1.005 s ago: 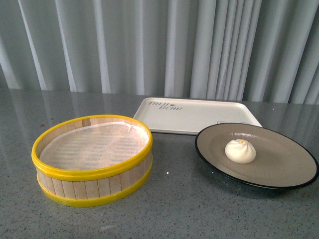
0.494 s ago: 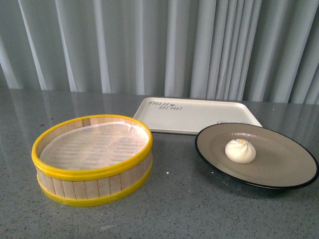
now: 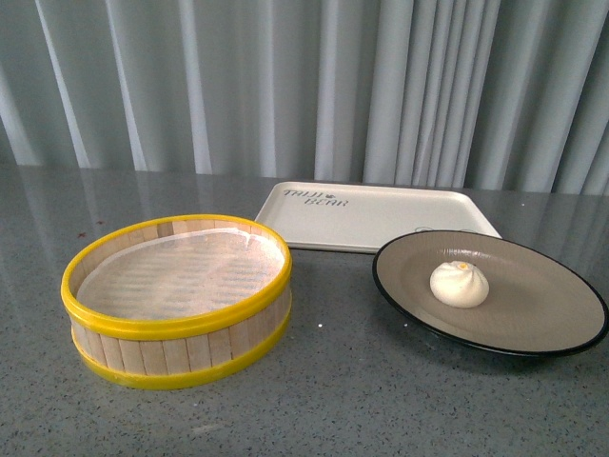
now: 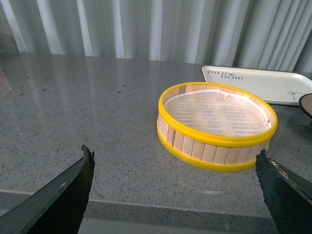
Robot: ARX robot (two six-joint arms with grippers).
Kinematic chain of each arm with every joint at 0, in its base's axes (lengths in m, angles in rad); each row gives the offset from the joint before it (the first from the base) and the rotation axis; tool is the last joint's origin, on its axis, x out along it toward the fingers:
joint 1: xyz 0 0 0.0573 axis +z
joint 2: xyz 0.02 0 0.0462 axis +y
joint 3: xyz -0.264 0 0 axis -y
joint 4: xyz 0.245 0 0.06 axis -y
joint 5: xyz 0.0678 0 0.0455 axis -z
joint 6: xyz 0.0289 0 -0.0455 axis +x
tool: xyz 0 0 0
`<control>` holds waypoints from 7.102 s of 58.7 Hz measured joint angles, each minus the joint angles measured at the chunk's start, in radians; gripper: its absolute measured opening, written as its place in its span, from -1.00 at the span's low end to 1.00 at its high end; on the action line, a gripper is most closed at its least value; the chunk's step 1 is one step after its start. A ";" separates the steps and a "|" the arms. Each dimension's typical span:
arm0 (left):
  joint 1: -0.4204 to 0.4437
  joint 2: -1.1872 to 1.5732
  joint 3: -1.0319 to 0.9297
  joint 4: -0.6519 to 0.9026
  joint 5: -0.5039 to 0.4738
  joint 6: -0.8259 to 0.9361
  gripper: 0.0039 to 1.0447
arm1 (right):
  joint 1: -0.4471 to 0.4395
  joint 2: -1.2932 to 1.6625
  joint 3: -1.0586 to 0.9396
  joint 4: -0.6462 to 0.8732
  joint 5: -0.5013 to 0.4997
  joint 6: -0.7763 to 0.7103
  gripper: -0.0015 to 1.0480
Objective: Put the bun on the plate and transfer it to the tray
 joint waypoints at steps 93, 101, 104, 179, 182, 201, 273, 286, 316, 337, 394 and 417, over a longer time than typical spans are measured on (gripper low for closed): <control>0.000 0.000 0.000 0.000 0.000 0.000 0.88 | 0.114 1.463 0.628 0.394 -0.291 -1.410 0.04; 0.000 0.000 0.000 0.000 0.000 0.000 0.88 | 0.103 1.495 0.626 0.436 -0.291 -1.418 -0.37; 0.000 0.000 0.000 0.000 0.000 0.000 0.88 | 0.098 1.499 0.623 0.445 -0.291 -1.420 -0.51; 0.000 0.000 0.000 0.000 0.000 0.000 0.88 | -0.124 1.540 0.996 0.320 -0.671 -1.527 -0.94; 0.000 0.000 0.000 0.000 0.000 0.000 0.88 | -0.122 1.582 1.044 0.281 -0.657 -1.541 -0.94; 0.000 0.000 0.000 0.000 0.000 0.000 0.88 | -0.121 1.816 1.345 0.082 -0.607 -1.665 -0.94; 0.000 0.000 0.000 0.000 0.000 0.000 0.88 | -0.027 2.166 1.834 -0.109 -0.574 -1.756 -0.94; 0.000 0.000 0.000 0.000 0.000 0.000 0.88 | -0.018 2.165 1.806 -0.095 -0.548 -1.752 -0.47; 0.000 0.000 0.000 0.000 0.000 0.000 0.88 | 0.018 1.942 1.510 0.080 -0.570 -1.495 0.85; 0.000 0.000 0.000 0.000 0.000 0.000 0.88 | 0.052 1.511 1.107 0.106 -0.581 -0.715 0.84; 0.000 0.000 0.000 0.000 0.000 0.000 0.88 | 0.035 0.835 0.219 0.760 -0.091 0.102 -0.86; 0.000 0.000 0.000 0.000 0.000 0.000 0.88 | 0.035 0.594 0.048 0.692 -0.091 0.099 -0.96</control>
